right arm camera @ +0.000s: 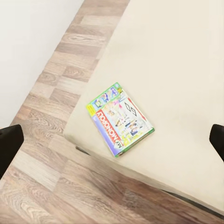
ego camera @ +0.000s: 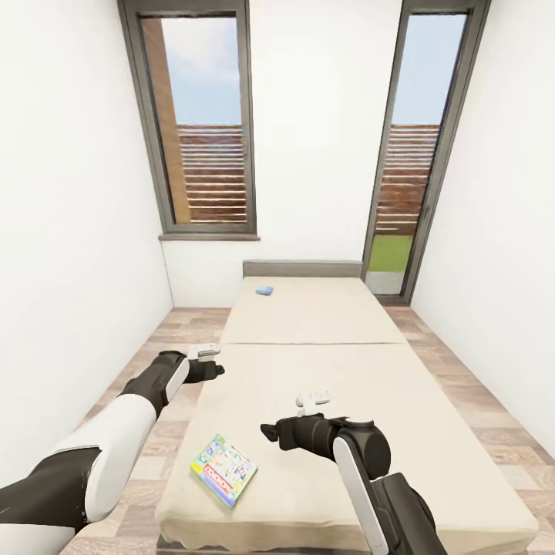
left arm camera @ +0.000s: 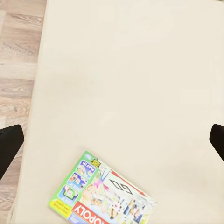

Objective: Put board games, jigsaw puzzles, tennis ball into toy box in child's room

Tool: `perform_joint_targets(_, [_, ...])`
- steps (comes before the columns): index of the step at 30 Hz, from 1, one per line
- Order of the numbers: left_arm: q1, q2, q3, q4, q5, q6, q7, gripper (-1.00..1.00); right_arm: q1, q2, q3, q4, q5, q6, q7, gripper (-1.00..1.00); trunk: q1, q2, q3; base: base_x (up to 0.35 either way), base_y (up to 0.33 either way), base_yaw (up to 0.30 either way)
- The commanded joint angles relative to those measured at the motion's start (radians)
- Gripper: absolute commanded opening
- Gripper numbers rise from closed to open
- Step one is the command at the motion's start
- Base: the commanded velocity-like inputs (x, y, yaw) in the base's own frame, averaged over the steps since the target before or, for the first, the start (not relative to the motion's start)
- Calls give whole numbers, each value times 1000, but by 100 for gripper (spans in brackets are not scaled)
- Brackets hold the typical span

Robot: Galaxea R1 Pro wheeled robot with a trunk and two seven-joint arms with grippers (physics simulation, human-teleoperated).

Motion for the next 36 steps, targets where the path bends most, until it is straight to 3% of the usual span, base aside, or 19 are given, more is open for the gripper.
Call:
perform_joint_targets(1, [0, -1, 6, -2, -1, 6, -3, 100, -1, 0, -1, -1, 4, 3, 7, 100, 4, -8, -4, 0, 0, 0])
perform_joint_targets(11, [-1, -1, 6, -2, -1, 4, -3, 100, 1, 0, -3, -1, 1, -67, 9, 100, 42, -78, -36, 0, 0, 0])
perform_joint_targets(20, [0, 1, 6, -2, -1, 3, -5, 100, 1, 0, -1, 0, -5, -79, 9, 100, 77, -141, -64, 0, 0, 0])
perform_joint_targets(28, [0, 0, 6, -2, -1, 0, -5, 100, 1, 0, 2, 1, -73, -88, 8, 100, 107, -197, -89, 0, 0, 0])
perform_joint_targets(36, [0, 0, 5, -2, -1, -4, -4, 100, 2, 0, 6, 1, -97, -92, 8, 100, 138, -253, -114, 0, 0, 0])
